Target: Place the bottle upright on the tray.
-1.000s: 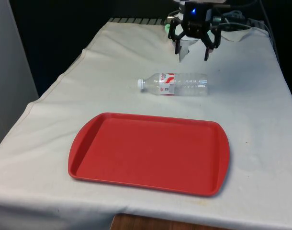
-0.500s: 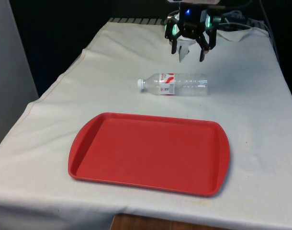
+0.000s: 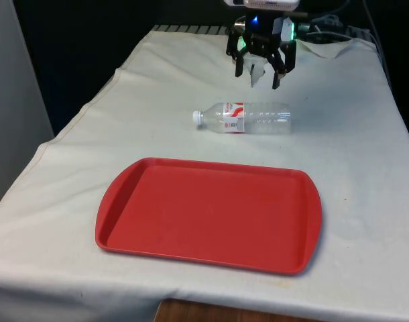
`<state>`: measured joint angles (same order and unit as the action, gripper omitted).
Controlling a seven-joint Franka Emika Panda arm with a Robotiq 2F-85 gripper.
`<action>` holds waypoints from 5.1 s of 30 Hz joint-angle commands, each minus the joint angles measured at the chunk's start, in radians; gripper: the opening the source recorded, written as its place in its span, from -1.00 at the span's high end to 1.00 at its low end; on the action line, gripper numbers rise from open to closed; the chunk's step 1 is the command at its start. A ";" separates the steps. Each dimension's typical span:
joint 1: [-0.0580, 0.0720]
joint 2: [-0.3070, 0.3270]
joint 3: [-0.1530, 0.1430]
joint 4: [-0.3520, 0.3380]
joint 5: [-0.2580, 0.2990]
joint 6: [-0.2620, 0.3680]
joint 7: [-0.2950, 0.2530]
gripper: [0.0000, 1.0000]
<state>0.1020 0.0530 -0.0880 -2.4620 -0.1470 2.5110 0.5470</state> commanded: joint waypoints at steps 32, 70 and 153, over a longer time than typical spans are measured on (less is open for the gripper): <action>-0.008 0.047 -0.046 0.001 -0.012 0.032 0.151 -1.00; -0.009 0.055 -0.055 0.014 -0.011 0.032 0.365 -1.00; -0.009 0.072 -0.056 0.031 0.020 0.035 0.840 -1.00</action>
<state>0.0920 0.1210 -0.1450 -2.4310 -0.1360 2.5340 1.3800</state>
